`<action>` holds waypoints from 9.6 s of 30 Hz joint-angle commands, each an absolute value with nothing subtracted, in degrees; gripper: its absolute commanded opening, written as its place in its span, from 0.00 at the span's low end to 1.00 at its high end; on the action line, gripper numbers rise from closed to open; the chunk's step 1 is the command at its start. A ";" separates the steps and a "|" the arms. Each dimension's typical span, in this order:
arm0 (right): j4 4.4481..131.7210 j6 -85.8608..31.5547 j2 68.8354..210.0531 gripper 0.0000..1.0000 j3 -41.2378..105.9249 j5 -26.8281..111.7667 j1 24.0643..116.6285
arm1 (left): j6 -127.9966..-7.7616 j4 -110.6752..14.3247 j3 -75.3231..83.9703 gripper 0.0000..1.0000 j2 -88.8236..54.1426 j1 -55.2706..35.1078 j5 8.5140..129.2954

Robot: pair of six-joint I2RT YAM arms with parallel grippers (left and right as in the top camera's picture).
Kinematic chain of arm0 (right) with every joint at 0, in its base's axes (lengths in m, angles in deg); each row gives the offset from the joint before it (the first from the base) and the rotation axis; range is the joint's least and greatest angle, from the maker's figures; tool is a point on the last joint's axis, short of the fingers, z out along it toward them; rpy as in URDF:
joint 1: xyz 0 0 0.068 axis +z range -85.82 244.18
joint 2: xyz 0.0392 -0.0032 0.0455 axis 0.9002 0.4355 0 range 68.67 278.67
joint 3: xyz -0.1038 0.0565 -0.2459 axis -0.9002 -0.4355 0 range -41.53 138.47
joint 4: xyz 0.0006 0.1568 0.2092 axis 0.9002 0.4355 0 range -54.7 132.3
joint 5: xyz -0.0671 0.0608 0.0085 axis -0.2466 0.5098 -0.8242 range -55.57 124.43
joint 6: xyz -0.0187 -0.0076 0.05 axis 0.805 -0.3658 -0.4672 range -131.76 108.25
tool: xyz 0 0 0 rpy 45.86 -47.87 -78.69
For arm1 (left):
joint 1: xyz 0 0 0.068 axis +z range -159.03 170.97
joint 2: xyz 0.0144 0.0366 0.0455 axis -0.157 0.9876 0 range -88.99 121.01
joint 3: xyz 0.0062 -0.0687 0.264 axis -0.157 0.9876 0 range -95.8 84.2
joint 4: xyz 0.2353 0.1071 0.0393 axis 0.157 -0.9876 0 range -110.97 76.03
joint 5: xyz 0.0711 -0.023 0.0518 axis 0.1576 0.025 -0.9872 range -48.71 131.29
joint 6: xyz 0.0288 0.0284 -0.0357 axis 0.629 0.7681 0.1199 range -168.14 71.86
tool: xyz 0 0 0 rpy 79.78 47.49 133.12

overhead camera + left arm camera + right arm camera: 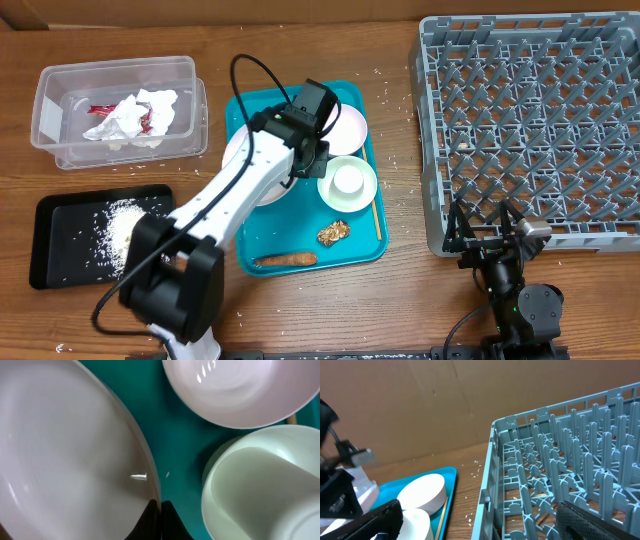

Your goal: Sort waste into correct bins and load items into the dishwasher

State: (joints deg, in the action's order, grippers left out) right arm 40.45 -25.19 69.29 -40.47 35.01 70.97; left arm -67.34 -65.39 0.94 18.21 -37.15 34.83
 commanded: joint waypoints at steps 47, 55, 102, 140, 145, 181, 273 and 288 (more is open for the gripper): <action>40.07 -24.81 68.84 1.00 -41.06 34.52 70.90 | -70.45 -67.16 1.96 0.04 28.59 -36.82 38.85; 40.07 -24.81 68.84 1.00 -41.06 34.52 70.90 | -70.40 -65.89 1.74 0.04 28.50 -36.80 41.12; 40.07 -24.81 68.84 1.00 -41.06 34.52 70.90 | -64.81 -75.79 -11.63 1.00 19.65 -41.50 51.64; 40.07 -24.81 68.84 1.00 -41.06 34.52 70.90 | -71.54 -69.47 -11.52 1.00 21.38 -46.64 42.11; 40.07 -24.79 68.84 1.00 -41.06 34.52 70.90 | -73.40 -69.63 -11.52 1.00 21.38 -46.59 35.81; 40.07 -24.81 68.84 1.00 -41.06 34.52 70.90 | -81.79 -84.45 -20.42 1.00 14.54 -6.40 38.15; 40.07 -24.79 68.84 1.00 -41.06 34.50 70.90 | -130.09 -55.92 36.48 0.87 -7.19 -35.62 53.87; 40.07 -24.79 68.84 1.00 -41.06 34.50 70.90 | -137.50 -60.34 36.67 0.78 -5.77 -39.80 46.00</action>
